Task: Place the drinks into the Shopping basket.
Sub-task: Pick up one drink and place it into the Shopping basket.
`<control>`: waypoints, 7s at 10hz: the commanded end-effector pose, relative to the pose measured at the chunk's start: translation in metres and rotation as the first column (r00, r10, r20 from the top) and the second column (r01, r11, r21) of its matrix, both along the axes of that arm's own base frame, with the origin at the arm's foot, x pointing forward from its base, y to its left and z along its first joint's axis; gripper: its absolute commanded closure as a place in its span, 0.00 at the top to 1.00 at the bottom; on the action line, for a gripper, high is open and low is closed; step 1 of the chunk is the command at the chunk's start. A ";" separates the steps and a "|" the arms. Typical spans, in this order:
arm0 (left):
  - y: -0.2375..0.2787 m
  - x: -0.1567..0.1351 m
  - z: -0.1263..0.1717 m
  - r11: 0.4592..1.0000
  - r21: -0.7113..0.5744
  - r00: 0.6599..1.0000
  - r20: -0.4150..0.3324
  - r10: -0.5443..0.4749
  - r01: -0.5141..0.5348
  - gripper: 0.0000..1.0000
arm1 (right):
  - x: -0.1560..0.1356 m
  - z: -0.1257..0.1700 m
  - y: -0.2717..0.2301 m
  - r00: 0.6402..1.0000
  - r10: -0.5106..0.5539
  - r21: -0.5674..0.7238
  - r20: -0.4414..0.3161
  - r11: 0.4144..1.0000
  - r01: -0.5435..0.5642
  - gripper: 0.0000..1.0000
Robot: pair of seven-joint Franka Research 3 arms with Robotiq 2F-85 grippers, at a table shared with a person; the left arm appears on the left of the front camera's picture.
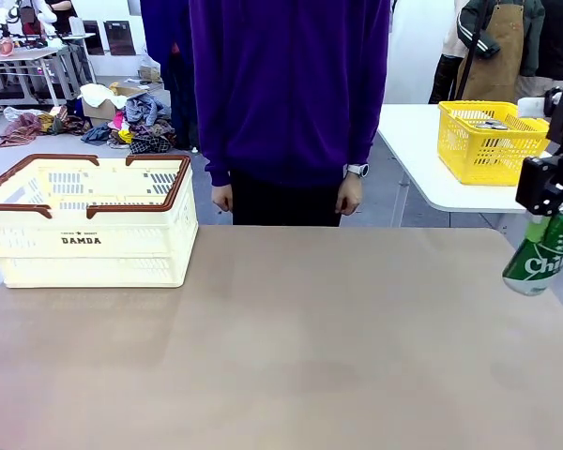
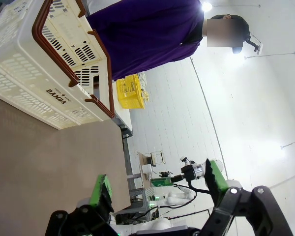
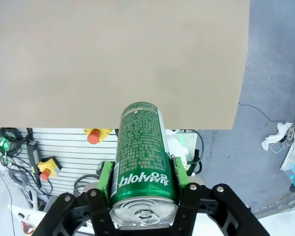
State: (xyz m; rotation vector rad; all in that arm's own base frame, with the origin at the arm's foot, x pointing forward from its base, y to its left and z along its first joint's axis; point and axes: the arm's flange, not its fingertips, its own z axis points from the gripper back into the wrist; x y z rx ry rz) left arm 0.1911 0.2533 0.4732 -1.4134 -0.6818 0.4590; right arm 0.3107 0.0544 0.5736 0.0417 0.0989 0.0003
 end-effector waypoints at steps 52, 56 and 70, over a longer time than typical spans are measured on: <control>0.000 -0.001 0.003 1.000 -0.018 1.000 0.014 -0.002 0.002 1.00 | 0.009 -0.107 -0.203 0.998 -0.012 0.946 -0.067 0.318 0.067 1.00; -0.081 0.031 0.055 0.970 0.138 0.978 -0.072 -0.194 0.203 1.00 | 0.009 -0.107 -0.203 0.998 -0.012 0.946 -0.067 0.318 0.067 1.00; -0.084 0.046 0.135 0.824 0.356 0.894 -0.254 -0.369 0.441 1.00 | 0.009 -0.107 -0.203 0.998 -0.012 0.946 -0.067 0.318 0.067 1.00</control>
